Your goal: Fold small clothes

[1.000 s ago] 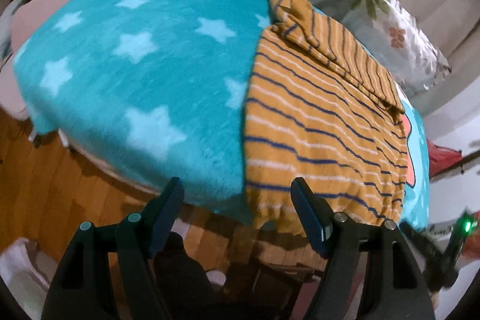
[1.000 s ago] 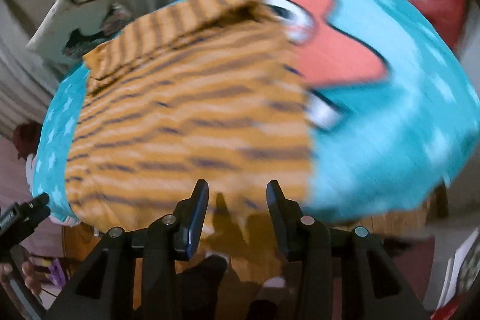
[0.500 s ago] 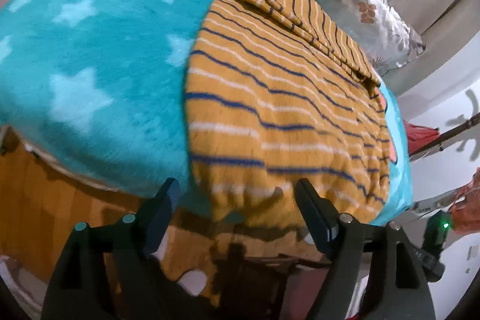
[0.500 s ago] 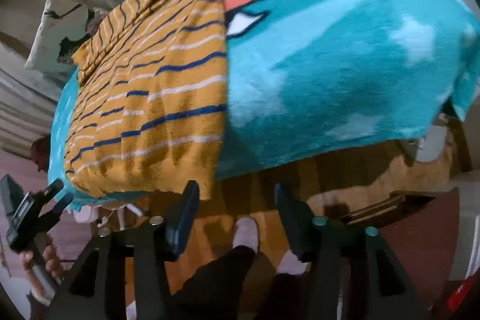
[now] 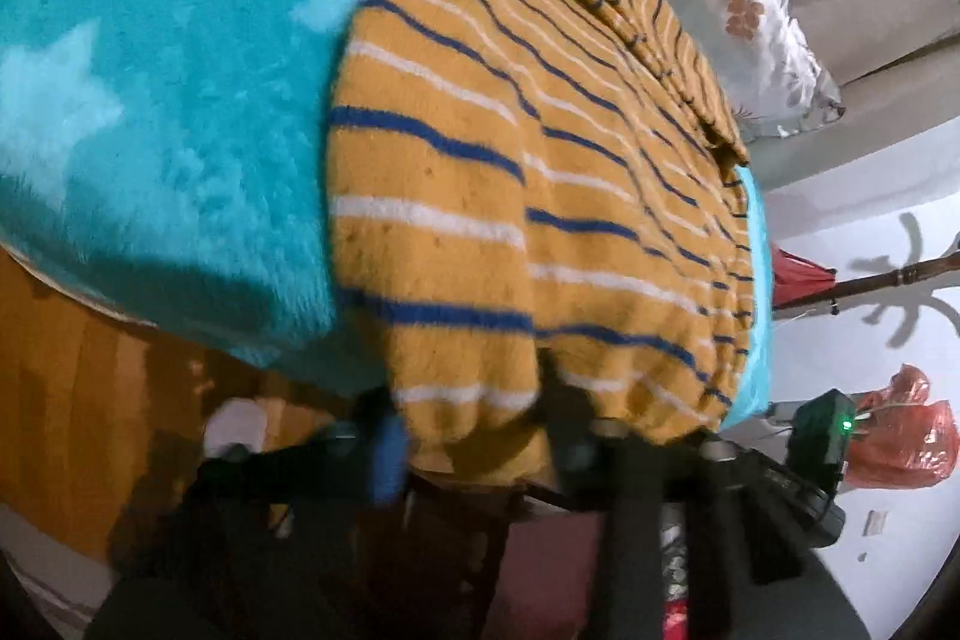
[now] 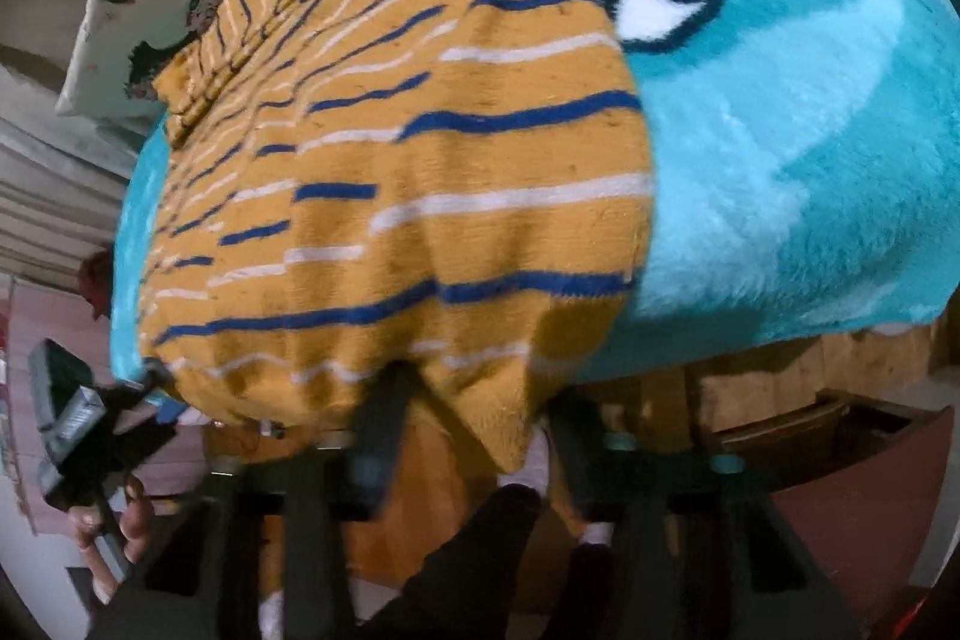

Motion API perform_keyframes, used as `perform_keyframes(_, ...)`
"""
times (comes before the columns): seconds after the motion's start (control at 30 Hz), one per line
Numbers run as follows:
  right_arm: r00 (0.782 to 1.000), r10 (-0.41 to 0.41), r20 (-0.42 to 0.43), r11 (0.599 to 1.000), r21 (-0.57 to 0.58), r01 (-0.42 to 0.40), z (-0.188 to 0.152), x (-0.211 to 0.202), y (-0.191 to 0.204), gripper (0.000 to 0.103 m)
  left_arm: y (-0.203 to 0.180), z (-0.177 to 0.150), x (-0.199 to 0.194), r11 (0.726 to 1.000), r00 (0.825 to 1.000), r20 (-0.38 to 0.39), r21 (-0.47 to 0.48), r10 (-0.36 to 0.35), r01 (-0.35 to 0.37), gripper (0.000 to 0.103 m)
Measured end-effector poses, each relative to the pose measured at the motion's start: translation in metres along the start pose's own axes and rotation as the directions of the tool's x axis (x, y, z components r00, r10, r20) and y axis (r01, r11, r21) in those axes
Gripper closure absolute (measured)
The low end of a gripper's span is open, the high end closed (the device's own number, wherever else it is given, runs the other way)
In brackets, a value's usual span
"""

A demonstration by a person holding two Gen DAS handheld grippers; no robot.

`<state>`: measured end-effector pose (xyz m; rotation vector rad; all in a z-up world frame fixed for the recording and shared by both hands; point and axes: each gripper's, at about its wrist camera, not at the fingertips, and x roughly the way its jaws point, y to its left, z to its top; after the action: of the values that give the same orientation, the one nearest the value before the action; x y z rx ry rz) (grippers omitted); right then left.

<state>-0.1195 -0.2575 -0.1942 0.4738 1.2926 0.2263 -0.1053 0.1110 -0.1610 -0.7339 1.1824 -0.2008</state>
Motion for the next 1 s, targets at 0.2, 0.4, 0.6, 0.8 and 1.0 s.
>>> perform_keyframes(0.2,0.997,0.073,-0.005,0.996,0.054,-0.072,-0.009,-0.016,0.002,0.096,-0.023,-0.013,-0.036,0.999,0.998,0.067,0.052,0.012,-0.015,0.094)
perform_keyframes(0.4,0.985,0.170,0.026,0.982,0.084,-0.171,-0.022,-0.047,-0.004,0.097,-0.038,-0.023,-0.060,0.995,0.994,0.101,0.088,0.035,-0.044,0.095)
perform_keyframes(0.6,0.979,0.193,0.063,0.975,0.104,-0.198,-0.035,-0.067,-0.015,0.097,-0.037,-0.037,-0.063,0.991,0.991,0.110,0.093,0.081,-0.091,0.098)
perform_keyframes(0.8,0.977,0.193,0.091,0.979,0.052,-0.198,-0.029,-0.080,-0.001,0.097,-0.037,-0.029,-0.071,0.992,0.987,0.143,0.086,0.075,-0.088,0.098)
perform_keyframes(1.0,0.975,0.194,0.109,0.981,-0.016,-0.193,-0.005,-0.087,0.027,0.097,-0.047,0.005,-0.079,0.991,0.981,0.188,0.113,0.047,-0.069,0.098)
